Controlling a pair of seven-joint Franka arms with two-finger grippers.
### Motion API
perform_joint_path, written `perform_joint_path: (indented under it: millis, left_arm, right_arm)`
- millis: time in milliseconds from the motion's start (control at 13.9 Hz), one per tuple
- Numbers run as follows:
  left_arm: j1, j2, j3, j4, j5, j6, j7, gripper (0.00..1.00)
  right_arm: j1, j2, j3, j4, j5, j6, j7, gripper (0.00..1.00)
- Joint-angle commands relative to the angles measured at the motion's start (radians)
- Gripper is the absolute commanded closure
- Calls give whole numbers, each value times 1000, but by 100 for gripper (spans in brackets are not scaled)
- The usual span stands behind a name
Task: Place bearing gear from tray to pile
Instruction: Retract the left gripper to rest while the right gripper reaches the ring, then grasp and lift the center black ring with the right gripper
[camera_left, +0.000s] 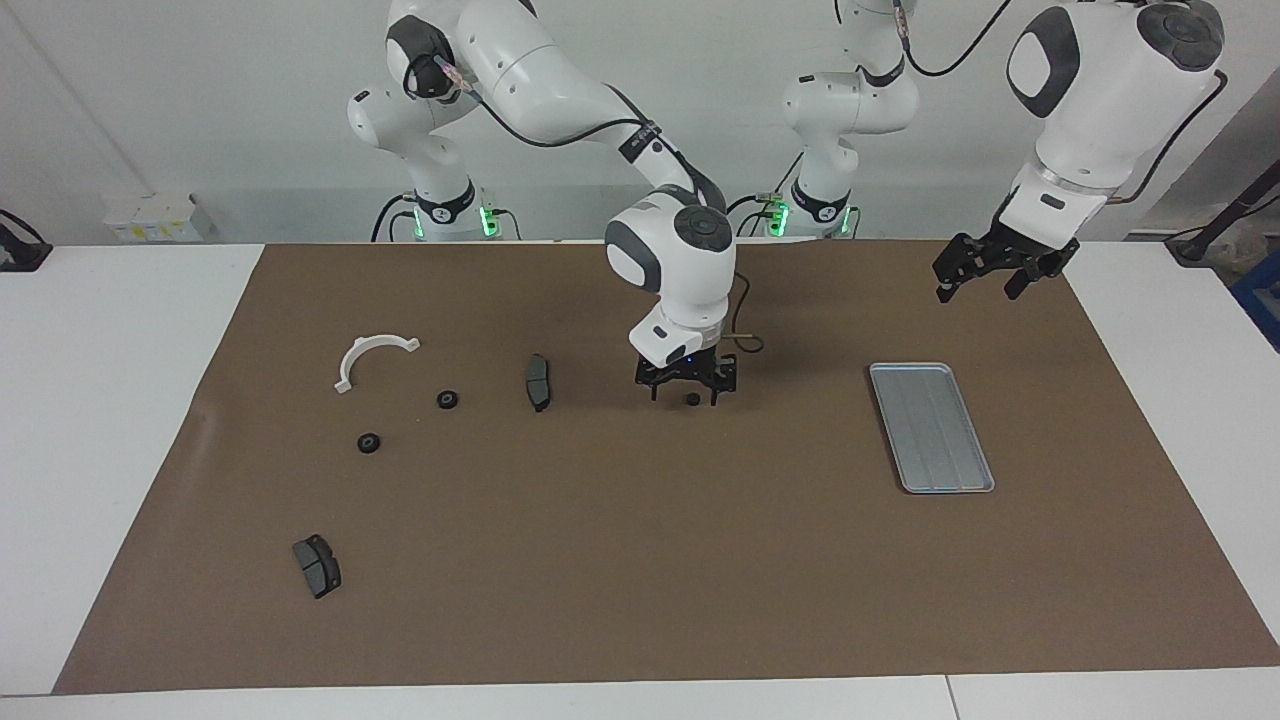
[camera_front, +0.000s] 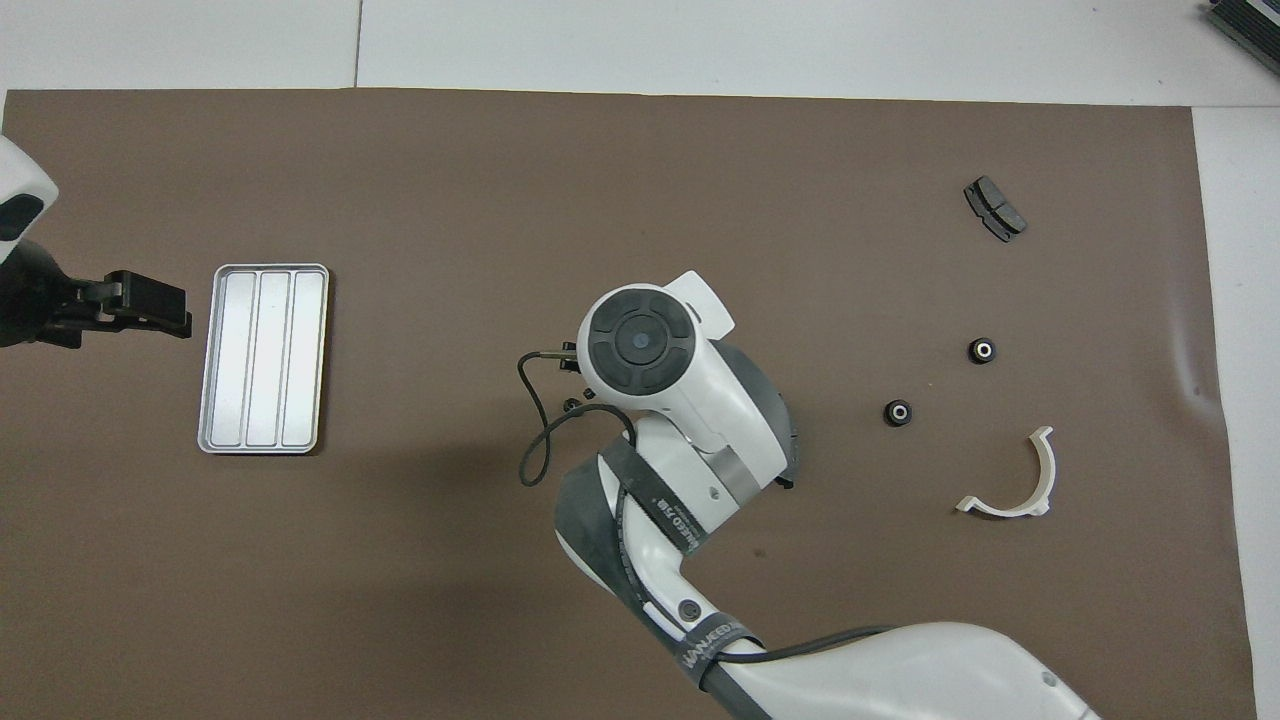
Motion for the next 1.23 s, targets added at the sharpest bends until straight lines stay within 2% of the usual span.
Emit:
perform_joint_path:
  millis: [0, 216, 360, 505, 793, 1009, 1153]
  left_arm:
    - [-8, -38, -1, -74, 18, 37, 39, 0]
    - [-33, -93, 2, -205, 19, 142, 64, 0]
    - [-31, -93, 4, -207, 19, 149, 59, 0]
    - [-36, -94, 2, -207, 74, 140, 53, 0]
    - [-36, -94, -1, -202, 90, 144, 52, 0]
    - [-34, -94, -2, -202, 88, 144, 49, 0]
    - [-34, -94, -2, -202, 85, 150, 47, 0]
  right_arm:
    - [2, 14, 0, 6, 2, 39, 63, 0]
    - [20, -7, 0, -90, 3, 73, 80, 0]
    - [20, -16, 0, -127, 2, 119, 91, 5]
    - [20, -18, 0, -130, 2, 125, 91, 12]
    - [31, -19, 1, -130, 2, 119, 90, 37]
    - [34, -21, 1, -129, 0, 101, 85, 61]
    - [35, -26, 3, -129, -1, 86, 85, 69]
